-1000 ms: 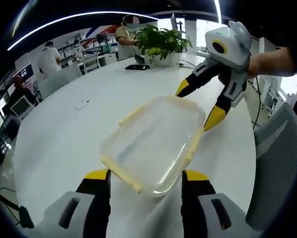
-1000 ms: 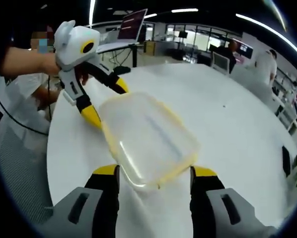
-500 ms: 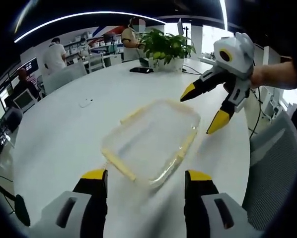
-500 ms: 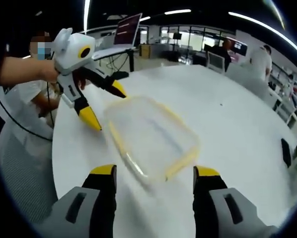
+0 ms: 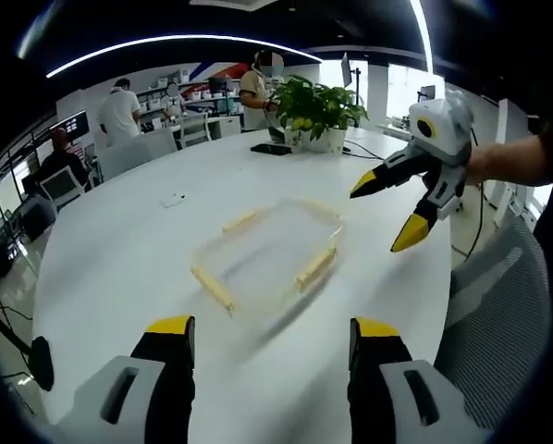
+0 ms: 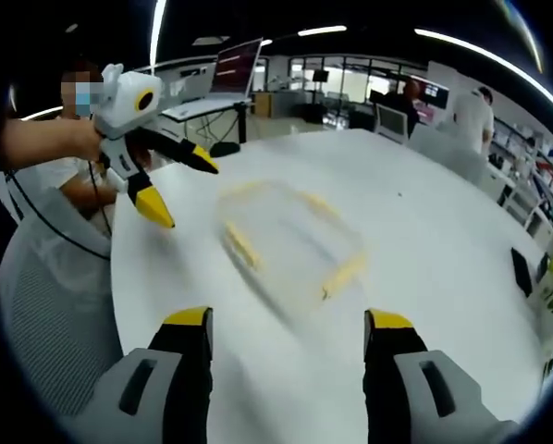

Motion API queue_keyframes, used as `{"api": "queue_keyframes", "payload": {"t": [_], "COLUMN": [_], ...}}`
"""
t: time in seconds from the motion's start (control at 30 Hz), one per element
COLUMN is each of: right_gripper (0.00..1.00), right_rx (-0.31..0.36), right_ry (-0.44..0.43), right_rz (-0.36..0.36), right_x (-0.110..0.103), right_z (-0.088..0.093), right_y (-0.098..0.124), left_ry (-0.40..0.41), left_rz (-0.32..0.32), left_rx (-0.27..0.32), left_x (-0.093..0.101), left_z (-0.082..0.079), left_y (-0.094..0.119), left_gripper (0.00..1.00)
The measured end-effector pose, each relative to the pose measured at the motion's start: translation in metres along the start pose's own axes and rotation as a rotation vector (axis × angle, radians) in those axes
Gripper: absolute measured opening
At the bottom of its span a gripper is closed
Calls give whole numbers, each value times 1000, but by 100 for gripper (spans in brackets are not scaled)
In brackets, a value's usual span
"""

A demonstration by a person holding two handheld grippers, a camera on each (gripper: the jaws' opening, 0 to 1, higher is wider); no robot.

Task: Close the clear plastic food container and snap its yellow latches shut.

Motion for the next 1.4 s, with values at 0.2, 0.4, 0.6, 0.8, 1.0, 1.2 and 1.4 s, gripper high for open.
{"api": "queue_keyframes", "payload": {"t": [0.2,0.4,0.6,0.8,1.0,1.2,1.4], "right_gripper": [65,69,77,87,94,99,100], "right_rx": [29,68,111,138,99,93,78], "right_ry": [-12,-9,-36,-55,-47,-38,-34], "right_rz": [23,44,70,103,104,90,80], "right_x": [-10,-25,-33,-33,-35,-37,-37], "right_z": [8,18,25,29,40,40,41], "right_y": [14,27,35,44,47,48,48], "left_ry": [2,31,50,43,48,30,24], "left_rz": [-14,-31,-36,-27,-33,-38,-42], "left_rx": [22,54,69,44,30,31,32], "left_x": [5,8,15,22,22,21,21], "left_z": [9,14,21,29,31,31,30], "left_y": [17,34,46,49,49,50,51], "left_gripper": [65,69,79,93,99,99,99]}}
Point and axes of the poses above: the point that each gripper's makers call its tool centre point, and the gripper's own axes: y roughly backward along the fingers, x roughly to its right, z roughly out of its underside, the point moved 1 cm from there along y, roughly backward along the fingers, and after that the axes turned 15 degrees about -z, right-handed, at the moved point
